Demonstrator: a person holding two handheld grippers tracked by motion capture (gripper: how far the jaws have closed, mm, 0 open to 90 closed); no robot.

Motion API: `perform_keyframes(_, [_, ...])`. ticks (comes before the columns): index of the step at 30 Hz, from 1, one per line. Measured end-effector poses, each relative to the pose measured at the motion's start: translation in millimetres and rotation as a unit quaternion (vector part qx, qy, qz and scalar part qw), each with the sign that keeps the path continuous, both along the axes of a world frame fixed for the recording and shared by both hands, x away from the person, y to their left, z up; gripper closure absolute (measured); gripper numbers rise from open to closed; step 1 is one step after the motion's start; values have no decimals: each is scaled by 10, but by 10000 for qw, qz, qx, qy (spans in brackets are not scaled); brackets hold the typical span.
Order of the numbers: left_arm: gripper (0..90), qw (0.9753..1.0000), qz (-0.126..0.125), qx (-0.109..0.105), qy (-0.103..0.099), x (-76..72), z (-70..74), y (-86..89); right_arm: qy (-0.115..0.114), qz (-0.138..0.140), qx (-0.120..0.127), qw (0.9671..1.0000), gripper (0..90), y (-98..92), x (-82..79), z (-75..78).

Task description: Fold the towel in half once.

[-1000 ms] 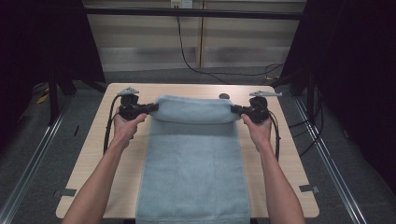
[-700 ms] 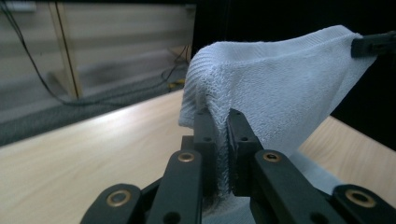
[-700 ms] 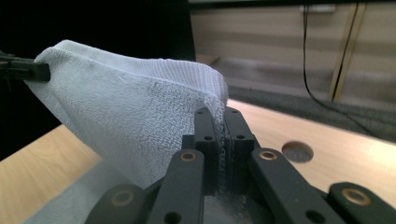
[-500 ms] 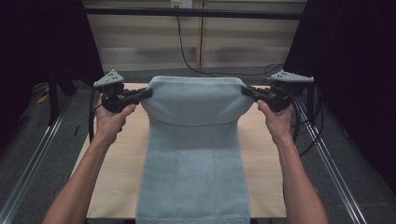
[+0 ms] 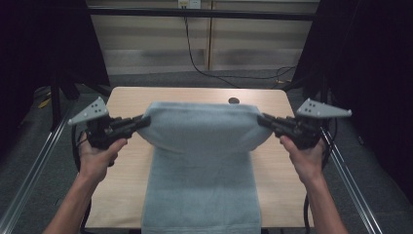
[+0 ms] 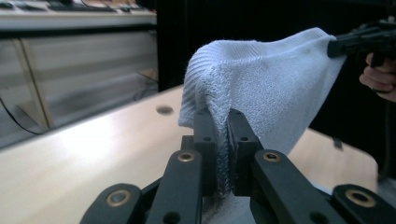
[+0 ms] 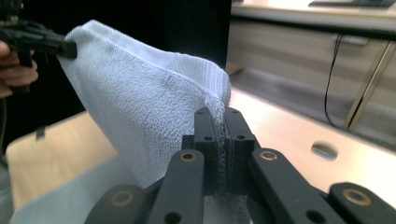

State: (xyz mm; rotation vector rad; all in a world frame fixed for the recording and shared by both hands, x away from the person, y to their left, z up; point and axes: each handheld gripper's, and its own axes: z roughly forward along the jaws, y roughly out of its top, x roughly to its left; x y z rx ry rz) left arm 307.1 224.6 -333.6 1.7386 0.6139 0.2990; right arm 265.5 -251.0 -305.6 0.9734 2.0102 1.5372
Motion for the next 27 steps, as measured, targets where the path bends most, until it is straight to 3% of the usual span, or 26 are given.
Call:
perform_keyframes(2, [846, 9998, -12, 131, 176, -111, -218, 22, 171, 84, -68, 9998, 862, 20, -130, -193])
perform_keyframes(6, [844, 9981, -13, -19, 623, -253, -632, 57, 721, 239, -108, 9971, 860, 58, -346, -721])
perform_keyframes(9, [844, 9964, -123, 264, 801, -395, -861, 21, 1156, 297, 6, 9929, 858, 88, -481, -1112])
perform_keyframes(11, [843, 9952, -186, 282, 918, -500, -963, 40, 1276, 294, 11, 9914, 856, 80, -588, -1275])
perform_keyframes(13, [841, 9942, -230, 294, 1007, -610, -1047, 67, 1378, 298, 132, 9899, 850, 45, -670, -1350])
perform_keyframes(17, [824, 9906, -460, 572, 1157, -864, -1237, 133, 1494, 469, -60, 9877, 804, 65, -909, -1407])
perform_keyframes(19, [808, 9886, -594, 663, 1213, -984, -1308, 164, 1595, 581, 64, 9855, 769, 68, -1049, -1460])
perform_keyframes(21, [779, 9866, -767, 565, 1326, -1072, -1337, 193, 1662, 674, -5, 9838, 711, 96, -1173, -1491])
perform_keyframes(24, [721, 9881, -756, 411, 1275, -1082, -1313, 250, 1588, 637, 122, 9852, 622, 97, -1243, -1431])
perform_keyframes(27, [648, 9903, -606, 182, 1238, -957, -1247, 295, 1470, 486, 124, 9879, 582, 71, -1148, -1372])
